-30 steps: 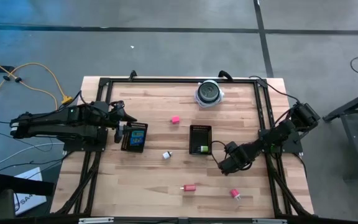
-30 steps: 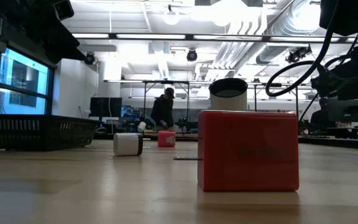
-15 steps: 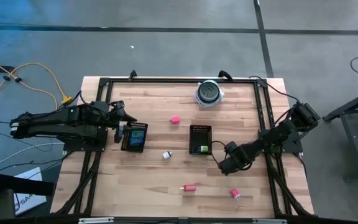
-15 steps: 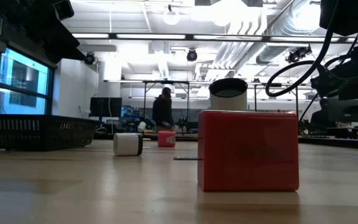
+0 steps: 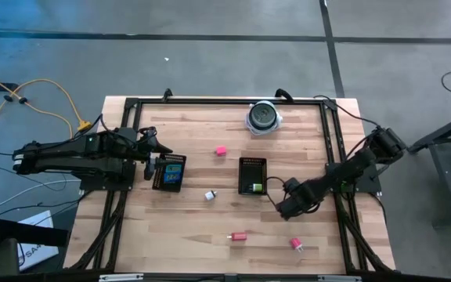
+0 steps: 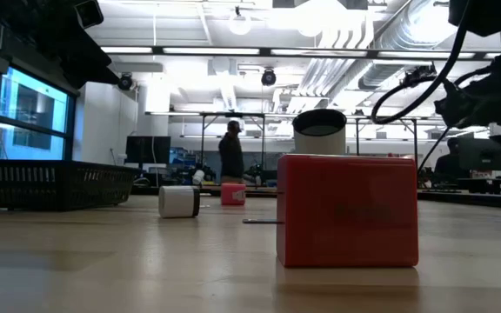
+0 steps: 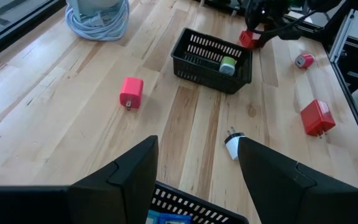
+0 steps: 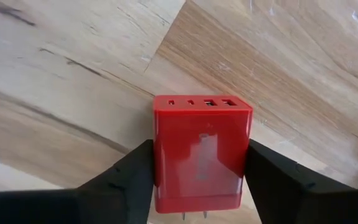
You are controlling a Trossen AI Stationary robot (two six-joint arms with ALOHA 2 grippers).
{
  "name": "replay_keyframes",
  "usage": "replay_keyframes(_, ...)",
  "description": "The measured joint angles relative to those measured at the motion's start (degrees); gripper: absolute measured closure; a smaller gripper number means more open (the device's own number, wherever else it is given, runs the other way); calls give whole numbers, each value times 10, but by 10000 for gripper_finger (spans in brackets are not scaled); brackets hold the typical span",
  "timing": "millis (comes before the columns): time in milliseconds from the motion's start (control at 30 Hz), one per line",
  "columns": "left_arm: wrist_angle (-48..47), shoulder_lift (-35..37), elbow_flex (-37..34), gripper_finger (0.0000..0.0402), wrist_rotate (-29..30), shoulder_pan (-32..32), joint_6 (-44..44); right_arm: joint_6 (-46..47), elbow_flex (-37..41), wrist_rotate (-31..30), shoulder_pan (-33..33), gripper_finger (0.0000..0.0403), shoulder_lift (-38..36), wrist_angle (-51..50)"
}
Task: Pick & Place Office items
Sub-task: Put the right red charger adapter into the right black bin
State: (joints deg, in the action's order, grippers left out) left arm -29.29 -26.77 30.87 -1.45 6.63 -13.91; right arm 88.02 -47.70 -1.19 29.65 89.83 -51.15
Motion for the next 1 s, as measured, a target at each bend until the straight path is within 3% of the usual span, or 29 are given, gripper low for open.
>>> replay_keyframes(133,0,0,0,186,0,0,0,-2,0,0,0,207,-8,-6)
replay_keyframes(333,0,0,0,186,0,0,0,-9,0,0,0,183,-8,-10)
replay_keyframes(500,0,0,0,186,0,0,0,-13,0,0,0,208,-8,-10)
replay_keyframes(1000,0,0,0,186,0,0,0,-26,0,-2,0,207,-8,-9)
